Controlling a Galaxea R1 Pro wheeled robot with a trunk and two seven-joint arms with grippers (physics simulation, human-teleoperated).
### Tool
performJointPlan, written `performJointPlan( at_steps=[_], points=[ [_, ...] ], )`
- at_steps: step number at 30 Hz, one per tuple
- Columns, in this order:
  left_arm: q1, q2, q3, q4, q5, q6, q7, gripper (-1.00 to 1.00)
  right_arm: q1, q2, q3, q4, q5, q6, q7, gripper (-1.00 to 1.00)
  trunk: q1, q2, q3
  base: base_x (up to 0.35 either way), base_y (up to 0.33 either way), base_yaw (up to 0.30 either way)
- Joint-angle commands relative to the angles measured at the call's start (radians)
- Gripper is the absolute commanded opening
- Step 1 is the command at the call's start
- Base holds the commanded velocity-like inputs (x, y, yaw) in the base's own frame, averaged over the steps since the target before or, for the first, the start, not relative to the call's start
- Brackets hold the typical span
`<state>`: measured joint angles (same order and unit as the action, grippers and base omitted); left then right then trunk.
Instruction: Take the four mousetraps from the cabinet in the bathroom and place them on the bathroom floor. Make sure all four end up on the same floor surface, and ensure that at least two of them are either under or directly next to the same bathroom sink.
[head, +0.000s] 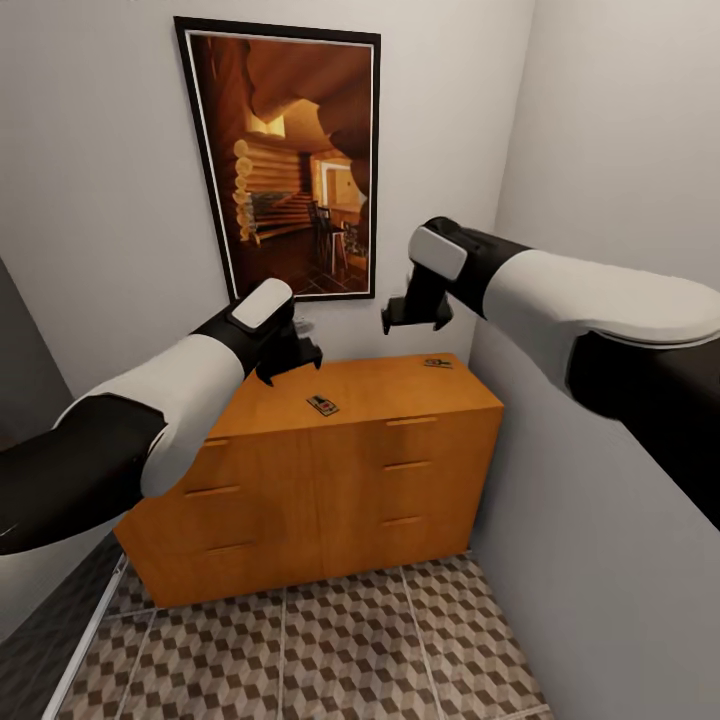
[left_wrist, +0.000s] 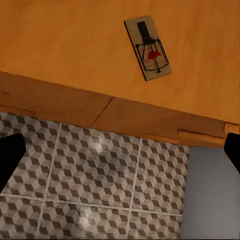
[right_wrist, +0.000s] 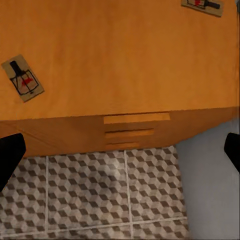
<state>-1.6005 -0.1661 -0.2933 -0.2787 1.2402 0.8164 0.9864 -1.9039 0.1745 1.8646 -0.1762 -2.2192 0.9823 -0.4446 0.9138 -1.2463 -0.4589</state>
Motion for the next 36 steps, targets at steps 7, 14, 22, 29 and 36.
performJointPlan(
  at_steps=[7, 14, 22, 29, 36],
  points=[
    [-0.001, -0.001, -0.01, -0.005, 0.008, 0.098, 0.003, 1.0, -0.001, 0.0, 0.142, -0.019, 0.266, 0.029, 0.118, 1.0, 0.0, -0.001, -0.001, 0.0, 0.0, 0.0],
    [-0.001, -0.001, -0.011, -0.008, 0.008, 0.117, 0.003, 1.0, -0.001, 0.0, 0.336, -0.011, 0.634, 0.03, 0.47, 1.0, 0.0, -0.001, -0.001, 0.0, 0.0, 0.0],
    [-0.001, -0.001, -0.009, -0.009, 0.013, 0.119, 0.003, 1.0, -0.001, 0.0, 0.39, -0.008, 0.779, 0.02, 0.628, 1.0, 0.0, -0.001, -0.001, 0.0, 0.0, 0.0],
    [-0.001, -0.002, -0.008, -0.022, 0.016, 0.115, 0.01, 1.0, -0.001, 0.0, 0.397, -0.009, 0.788, -0.054, 0.514, 1.0, 0.0, -0.001, -0.001, 0.0, 0.0, 0.0],
    [-0.001, -0.003, -0.007, -0.048, 0.016, 0.113, 0.014, 1.0, 0.007, 0.0, 0.397, -0.028, 0.715, -0.166, 0.326, 1.0, 0.0, -0.001, -0.001, 0.0, 0.0, 0.0]
  ],
)
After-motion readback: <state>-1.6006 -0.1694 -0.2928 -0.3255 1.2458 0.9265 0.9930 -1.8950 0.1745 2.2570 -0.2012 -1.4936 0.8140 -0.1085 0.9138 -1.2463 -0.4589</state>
